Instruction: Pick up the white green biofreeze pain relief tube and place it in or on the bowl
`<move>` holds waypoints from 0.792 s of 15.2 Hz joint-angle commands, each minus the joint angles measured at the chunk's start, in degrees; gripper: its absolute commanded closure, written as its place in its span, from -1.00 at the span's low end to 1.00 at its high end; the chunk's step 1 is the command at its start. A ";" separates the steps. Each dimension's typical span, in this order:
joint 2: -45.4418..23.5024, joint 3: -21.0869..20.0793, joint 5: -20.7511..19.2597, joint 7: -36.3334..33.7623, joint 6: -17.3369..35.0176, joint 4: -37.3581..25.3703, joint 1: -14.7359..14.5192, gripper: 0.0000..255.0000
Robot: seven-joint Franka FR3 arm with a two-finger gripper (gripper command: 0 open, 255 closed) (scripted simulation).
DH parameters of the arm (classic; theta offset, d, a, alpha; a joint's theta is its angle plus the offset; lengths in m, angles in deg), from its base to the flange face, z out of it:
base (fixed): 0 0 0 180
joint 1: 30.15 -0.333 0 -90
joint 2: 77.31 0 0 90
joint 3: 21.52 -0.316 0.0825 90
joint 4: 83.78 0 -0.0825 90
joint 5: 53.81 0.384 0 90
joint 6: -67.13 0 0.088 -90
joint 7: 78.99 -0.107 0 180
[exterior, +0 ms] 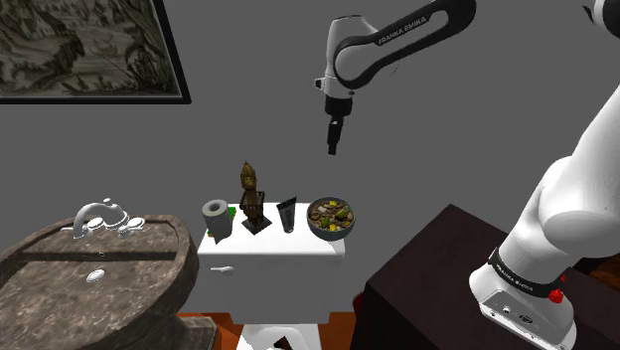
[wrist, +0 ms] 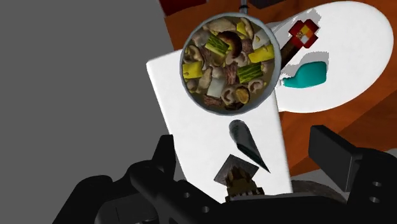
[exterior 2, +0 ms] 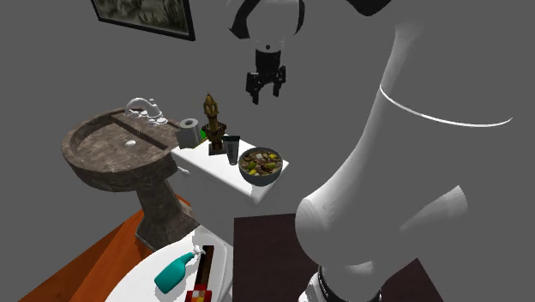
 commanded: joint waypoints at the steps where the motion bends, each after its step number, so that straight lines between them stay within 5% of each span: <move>1: -4.50 -0.65 -0.76 1.21 1.68 -2.04 -0.66 -1.00; 12: -26.81 -3.39 -7.00 5.89 4.66 -16.98 -5.06 -1.00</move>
